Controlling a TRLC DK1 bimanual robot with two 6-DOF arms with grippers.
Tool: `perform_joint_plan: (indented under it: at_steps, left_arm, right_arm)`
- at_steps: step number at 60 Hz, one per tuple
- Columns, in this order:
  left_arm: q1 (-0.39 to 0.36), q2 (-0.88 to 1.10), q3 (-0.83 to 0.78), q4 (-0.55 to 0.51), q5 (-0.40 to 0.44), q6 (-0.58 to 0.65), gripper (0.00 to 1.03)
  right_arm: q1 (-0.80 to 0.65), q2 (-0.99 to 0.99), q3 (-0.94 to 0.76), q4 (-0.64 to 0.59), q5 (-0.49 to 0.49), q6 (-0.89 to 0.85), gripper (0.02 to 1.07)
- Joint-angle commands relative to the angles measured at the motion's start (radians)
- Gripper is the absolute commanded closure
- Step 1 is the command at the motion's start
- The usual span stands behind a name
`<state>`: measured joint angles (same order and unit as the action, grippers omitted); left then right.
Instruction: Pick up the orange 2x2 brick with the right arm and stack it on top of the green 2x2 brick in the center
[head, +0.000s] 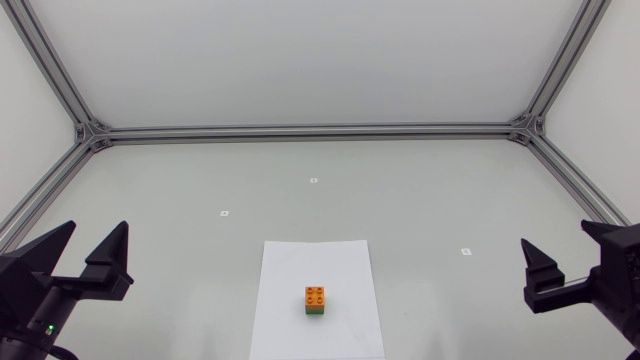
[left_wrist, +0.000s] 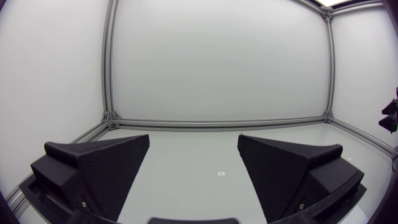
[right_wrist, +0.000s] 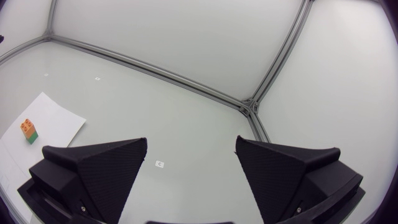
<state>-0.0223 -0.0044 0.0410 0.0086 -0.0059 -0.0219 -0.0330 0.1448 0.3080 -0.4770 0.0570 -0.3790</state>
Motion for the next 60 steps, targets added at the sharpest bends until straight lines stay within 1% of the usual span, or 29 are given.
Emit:
perform_joint_plan:
  at_steps: [1, 50, 60]
  left_arm:
    - [0.002, -0.008, -0.041, -0.013, 0.006, 0.013, 0.04]
    - [0.002, -0.008, -0.041, -0.015, 0.004, 0.013, 0.04]
    - [0.002, -0.008, -0.041, -0.015, 0.004, 0.013, 0.04]
  right_arm:
    - [-0.003, -0.019, -0.044, 0.047, 0.004, 0.057, 0.06]
    - [0.032, -0.141, -0.301, 0.465, -0.055, 0.370, 0.06]
    - [0.033, -0.145, -0.308, 0.477, -0.057, 0.379, 0.06]
